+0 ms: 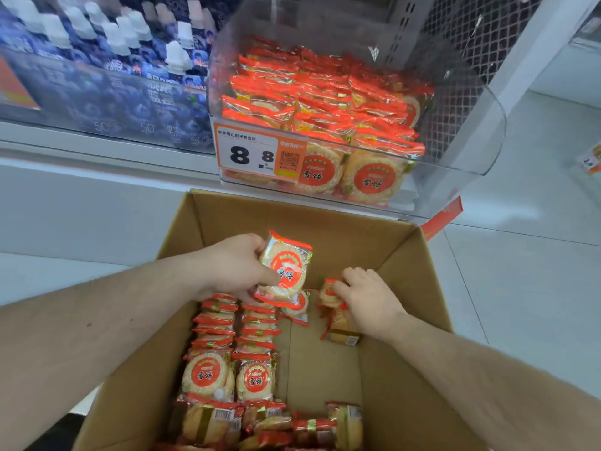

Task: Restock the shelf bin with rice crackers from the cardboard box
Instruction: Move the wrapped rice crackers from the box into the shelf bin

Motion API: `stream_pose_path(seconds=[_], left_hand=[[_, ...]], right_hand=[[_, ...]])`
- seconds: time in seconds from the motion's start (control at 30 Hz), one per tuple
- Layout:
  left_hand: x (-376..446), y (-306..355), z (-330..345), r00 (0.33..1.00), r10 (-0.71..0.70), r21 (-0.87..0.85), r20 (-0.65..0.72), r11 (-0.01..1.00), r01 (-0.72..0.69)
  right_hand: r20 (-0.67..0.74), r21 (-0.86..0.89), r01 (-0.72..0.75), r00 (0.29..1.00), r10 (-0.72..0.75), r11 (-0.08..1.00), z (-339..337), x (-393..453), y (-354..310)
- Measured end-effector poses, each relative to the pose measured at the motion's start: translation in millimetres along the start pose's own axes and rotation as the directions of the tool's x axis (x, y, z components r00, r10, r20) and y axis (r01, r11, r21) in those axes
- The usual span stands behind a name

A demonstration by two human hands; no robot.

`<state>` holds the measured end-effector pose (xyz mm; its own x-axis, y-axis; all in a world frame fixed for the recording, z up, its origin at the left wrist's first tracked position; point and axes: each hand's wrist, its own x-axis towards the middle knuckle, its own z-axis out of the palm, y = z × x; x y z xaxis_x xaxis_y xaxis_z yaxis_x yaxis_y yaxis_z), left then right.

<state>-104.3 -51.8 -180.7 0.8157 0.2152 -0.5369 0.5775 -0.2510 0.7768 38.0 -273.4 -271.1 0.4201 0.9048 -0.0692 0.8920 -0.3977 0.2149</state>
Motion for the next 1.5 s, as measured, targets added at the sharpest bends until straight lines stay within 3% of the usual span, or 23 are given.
stream_pose_path(seconds=[0.07, 0.13, 0.3, 0.47, 0.9, 1.03, 1.3, 1.5], left_hand=[[-12, 11, -10, 0.998, 0.055, 0.032, -0.016, 0.998, -0.055], [-27, 19, -19, 0.995, 0.103, 0.034, -0.019, 0.994, -0.102], [-56, 41, -35, 0.974, 0.213, -0.024, -0.073, 0.976, -0.215], [-72, 55, -43, 0.953, 0.277, -0.11, -0.127, 0.951, -0.291], [-78, 64, -13, 0.952, 0.288, -0.363, -0.102, 0.881, -0.305], [-78, 66, 4, 0.942, 0.325, -0.386, -0.078, 0.862, -0.329], [-75, 63, 14, 0.926, 0.377, -0.554, -0.009, 0.77, -0.318], [-80, 66, 13, 0.931, 0.359, -0.62, 0.062, 0.745, -0.246]], right_hand=[[-0.268, 0.01, 0.147, 0.953, -0.139, 0.989, -40, -7, 8], [-0.466, -0.046, 0.239, 0.854, -0.233, 0.97, -69, -17, 15], [-0.738, -0.074, 0.247, 0.639, -0.22, 0.966, -127, -43, 16], [-0.846, -0.081, 0.238, 0.497, -0.193, 0.968, -151, -53, 7], [-0.954, -0.019, 0.043, 0.298, -0.032, 0.999, -180, -43, -1], [-0.952, 0.004, 0.109, 0.304, -0.029, 0.994, -184, -40, -18], [-0.842, 0.213, 0.359, 0.54, -0.016, 0.909, -178, -31, -35], [-0.807, 0.225, 0.429, 0.586, -0.079, 0.875, -175, -39, -38]])
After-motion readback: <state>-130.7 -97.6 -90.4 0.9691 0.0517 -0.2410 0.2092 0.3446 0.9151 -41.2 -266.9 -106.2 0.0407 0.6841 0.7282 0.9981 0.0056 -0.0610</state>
